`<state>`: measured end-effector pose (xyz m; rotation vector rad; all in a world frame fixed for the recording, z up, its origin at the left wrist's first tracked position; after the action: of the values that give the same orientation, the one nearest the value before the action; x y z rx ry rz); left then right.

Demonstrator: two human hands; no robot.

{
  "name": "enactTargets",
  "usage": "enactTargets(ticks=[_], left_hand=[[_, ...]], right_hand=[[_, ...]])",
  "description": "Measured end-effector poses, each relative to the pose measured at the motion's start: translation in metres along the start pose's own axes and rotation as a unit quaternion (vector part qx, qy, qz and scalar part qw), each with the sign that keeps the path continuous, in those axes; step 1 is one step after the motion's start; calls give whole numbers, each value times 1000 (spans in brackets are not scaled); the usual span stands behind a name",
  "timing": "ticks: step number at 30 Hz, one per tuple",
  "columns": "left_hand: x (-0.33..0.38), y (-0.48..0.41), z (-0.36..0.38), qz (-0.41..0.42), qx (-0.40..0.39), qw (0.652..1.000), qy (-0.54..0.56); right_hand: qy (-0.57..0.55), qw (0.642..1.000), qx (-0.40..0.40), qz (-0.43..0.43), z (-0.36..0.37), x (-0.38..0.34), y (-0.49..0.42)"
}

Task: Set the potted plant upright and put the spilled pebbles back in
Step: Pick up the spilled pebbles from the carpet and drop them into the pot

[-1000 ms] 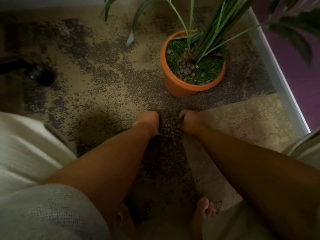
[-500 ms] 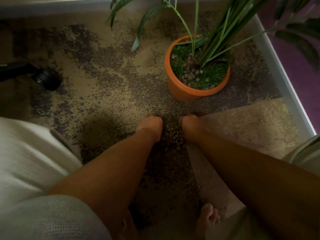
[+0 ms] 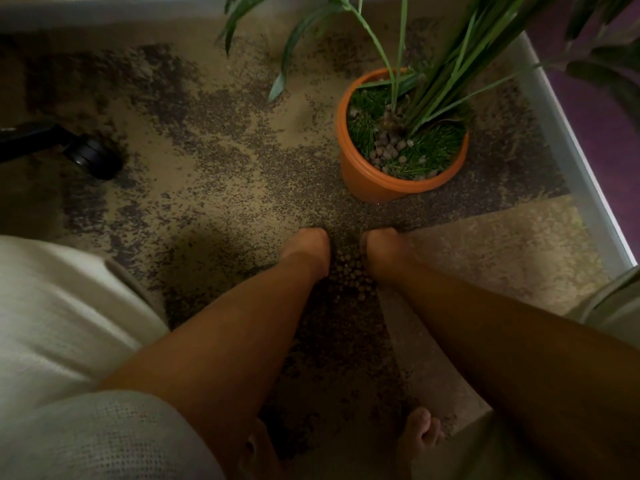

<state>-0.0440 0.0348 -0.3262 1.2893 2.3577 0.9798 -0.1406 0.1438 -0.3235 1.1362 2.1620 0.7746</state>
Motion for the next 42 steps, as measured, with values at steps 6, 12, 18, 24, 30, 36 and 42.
enactTargets(ticks=[6,12,18,24,30,36,42], left_hand=[[5,4,-2,23,7,999,-30],[15,14,-4,92,26,994,-53],[26,18,-1,144,29,984,-105],[13,9,-15,84,43,996,5],[-9,-4,-80,60,79,966,239],[-26,10,-157,104,119,929,335],[-9,13,-175,97,117,878,454]], right_hand=[[-4,1000,-1,6,0,-1,-2],[-1,1000,5,12,-4,-4,-4],[-9,999,44,1,-3,-5,-6],[-86,996,30,21,-20,-9,1],[-111,993,25,-38,-55,-35,37],[-160,971,100,-145,-121,-44,72],[-282,935,184,-116,-156,-18,69]])
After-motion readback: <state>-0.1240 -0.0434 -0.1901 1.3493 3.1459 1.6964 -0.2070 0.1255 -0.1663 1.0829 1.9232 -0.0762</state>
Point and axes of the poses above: each hand's wrist, its own y-axis away from the middle knuckle, its own z-axis out of the palm, x = y × z, the point moved 2 cm from there along -y, towards the middle knuckle, and after that the axes turned 12 degrees about -y, right-handed, at the moved point
